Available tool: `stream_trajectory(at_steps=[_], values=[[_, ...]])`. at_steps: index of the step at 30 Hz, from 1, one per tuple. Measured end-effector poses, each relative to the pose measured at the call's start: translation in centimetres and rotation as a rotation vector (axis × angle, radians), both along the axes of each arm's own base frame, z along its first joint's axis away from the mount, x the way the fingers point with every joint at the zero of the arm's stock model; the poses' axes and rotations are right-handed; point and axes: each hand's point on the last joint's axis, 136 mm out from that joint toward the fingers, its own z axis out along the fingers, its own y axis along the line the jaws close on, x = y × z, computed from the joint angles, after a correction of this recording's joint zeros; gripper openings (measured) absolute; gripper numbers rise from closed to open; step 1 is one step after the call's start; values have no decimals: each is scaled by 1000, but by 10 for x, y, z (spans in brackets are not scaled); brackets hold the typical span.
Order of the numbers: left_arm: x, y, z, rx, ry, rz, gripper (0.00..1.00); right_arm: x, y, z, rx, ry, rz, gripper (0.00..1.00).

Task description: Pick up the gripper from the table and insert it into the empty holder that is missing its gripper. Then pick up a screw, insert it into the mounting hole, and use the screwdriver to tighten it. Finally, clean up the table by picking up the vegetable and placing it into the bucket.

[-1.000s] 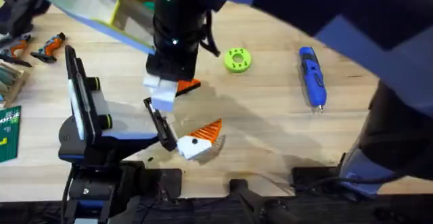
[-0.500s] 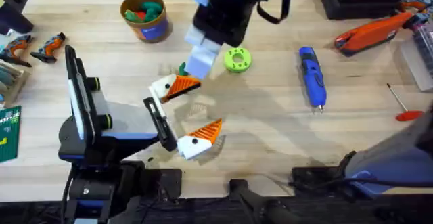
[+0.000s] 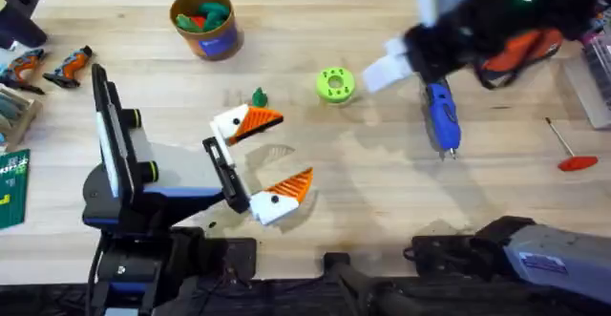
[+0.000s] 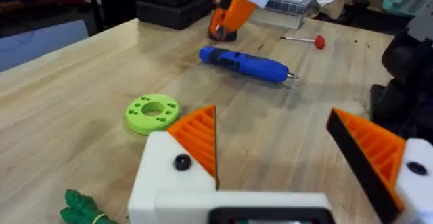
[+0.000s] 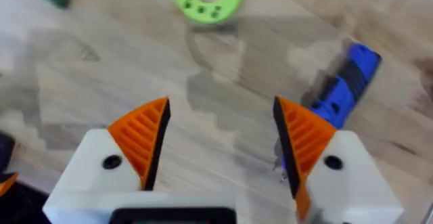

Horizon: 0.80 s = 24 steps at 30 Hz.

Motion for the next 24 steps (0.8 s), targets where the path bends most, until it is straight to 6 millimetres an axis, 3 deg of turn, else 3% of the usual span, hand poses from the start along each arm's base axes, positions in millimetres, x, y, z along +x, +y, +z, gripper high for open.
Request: stream_trajectory(at_steps=[8, 12, 18, 24], values=[[0, 0, 0, 0, 0, 0, 985, -10, -77, -6, -19, -52, -289, 904], [0, 0, 0, 0, 0, 0, 985, -6, -108, -9, -31, -49, -416, 988], [0, 0, 0, 0, 0, 0, 985, -2, -127, -8, -20, -54, -507, 989], [0, 0, 0, 0, 0, 0, 985, 4, -129, -14, -18, -42, -524, 992]])
